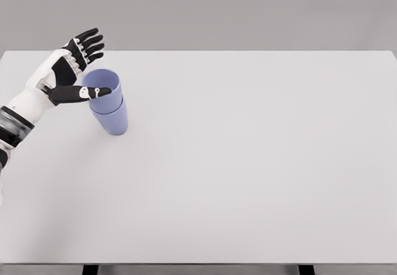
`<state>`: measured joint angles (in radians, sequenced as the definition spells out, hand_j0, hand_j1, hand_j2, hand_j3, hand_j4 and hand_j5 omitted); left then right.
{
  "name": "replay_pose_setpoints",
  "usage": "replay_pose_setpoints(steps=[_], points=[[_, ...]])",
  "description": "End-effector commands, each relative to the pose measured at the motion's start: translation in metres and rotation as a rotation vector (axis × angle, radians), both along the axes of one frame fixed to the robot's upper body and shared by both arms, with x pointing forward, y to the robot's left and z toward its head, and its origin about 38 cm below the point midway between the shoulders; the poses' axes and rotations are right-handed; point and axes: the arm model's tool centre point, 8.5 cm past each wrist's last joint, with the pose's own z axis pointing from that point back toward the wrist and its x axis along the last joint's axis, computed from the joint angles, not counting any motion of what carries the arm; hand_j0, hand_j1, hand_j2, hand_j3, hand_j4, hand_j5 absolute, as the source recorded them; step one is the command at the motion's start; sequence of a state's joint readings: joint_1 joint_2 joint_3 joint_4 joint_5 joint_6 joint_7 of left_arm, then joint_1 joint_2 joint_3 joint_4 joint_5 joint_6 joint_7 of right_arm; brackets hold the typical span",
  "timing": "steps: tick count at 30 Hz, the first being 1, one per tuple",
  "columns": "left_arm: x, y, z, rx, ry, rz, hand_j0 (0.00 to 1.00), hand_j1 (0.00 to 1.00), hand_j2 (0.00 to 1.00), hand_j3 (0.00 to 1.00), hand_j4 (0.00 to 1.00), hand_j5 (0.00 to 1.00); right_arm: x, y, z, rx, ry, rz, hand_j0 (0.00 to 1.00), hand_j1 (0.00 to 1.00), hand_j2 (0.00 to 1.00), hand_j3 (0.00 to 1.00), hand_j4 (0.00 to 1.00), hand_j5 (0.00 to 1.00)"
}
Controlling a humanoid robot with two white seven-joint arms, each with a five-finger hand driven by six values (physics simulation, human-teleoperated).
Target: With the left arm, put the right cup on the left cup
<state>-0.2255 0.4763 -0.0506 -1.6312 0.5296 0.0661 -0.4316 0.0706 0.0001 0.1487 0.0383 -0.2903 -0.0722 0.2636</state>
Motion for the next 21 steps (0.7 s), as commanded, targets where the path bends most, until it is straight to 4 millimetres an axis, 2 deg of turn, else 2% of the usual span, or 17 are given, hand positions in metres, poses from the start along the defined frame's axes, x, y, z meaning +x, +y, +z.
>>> replay_pose_setpoints(steps=[1, 5, 12, 16, 21], points=[[0.0, 0.001, 0.001, -0.005, -0.001, 0.0, 0.99, 0.99, 0.99, 0.99, 0.99, 0.99, 0.0, 0.0, 0.0, 0.0, -0.001, 0.001, 1.0, 1.0, 1.0, 1.0, 1.0, 1.0], [0.0, 0.0, 0.003, -0.006, -0.007, -0.004, 1.0, 1.0, 1.0, 1.0, 1.0, 1.0, 0.0, 0.0, 0.0, 0.0, 0.0, 0.0, 1.0, 1.0, 1.0, 1.0, 1.0, 1.0], [-0.005, 0.003, 0.017, 0.011, -0.044, -0.008, 1.0, 1.0, 1.0, 1.0, 1.0, 1.0, 0.0, 0.0, 0.0, 0.0, -0.001, 0.001, 1.0, 1.0, 1.0, 1.0, 1.0, 1.0], [-0.01, 0.013, 0.032, 0.053, -0.076, -0.003, 1.0, 1.0, 1.0, 1.0, 1.0, 1.0, 0.0, 0.0, 0.0, 0.0, -0.001, 0.001, 1.0, 1.0, 1.0, 1.0, 1.0, 1.0], [-0.018, 0.034, 0.033, 0.118, -0.06, 0.025, 1.0, 1.0, 1.0, 1.0, 1.0, 1.0, 0.0, 0.0, 0.0, 0.0, -0.001, 0.001, 1.0, 1.0, 1.0, 1.0, 1.0, 1.0]])
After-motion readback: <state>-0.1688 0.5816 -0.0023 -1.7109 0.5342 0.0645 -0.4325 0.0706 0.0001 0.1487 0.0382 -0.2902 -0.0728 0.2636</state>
